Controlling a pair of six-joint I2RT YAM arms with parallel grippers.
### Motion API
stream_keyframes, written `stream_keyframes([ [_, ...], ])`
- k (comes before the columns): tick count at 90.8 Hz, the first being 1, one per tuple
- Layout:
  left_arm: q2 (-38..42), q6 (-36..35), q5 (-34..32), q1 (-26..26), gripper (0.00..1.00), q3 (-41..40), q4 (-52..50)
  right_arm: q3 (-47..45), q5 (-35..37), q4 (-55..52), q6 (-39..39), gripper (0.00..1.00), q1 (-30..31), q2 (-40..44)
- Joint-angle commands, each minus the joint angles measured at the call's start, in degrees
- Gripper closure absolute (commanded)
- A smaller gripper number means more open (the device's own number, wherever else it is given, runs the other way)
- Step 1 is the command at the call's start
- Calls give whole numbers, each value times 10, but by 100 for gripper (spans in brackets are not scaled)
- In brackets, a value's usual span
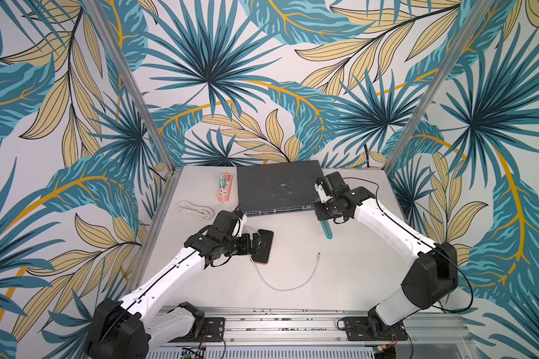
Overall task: Plug the charging cable into the phone
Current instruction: Pick up the distractor from the center of the board, then place the distractor at the center of the board.
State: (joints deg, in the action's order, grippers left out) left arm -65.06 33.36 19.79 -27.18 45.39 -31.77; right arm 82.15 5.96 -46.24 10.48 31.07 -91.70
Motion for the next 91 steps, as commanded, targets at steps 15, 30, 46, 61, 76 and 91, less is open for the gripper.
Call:
stream_keyframes([
  [15,-15,19,46,-2,0,15,63,13,-38,-13,41,73,-95,22],
  [30,-28,23,59,-2,0,23,74,-14,-61,8,66,72,-167,32],
  [46,-25,20,60,-2,0,23,70,-44,-75,28,83,72,-247,38],
  [61,-37,9,51,-1,0,33,42,-93,-81,62,103,72,-315,36],
  [76,-51,3,45,-1,0,62,13,-153,-77,97,113,72,-373,36],
  [91,-55,6,28,-1,0,86,-28,-199,-52,130,130,72,-412,29],
])
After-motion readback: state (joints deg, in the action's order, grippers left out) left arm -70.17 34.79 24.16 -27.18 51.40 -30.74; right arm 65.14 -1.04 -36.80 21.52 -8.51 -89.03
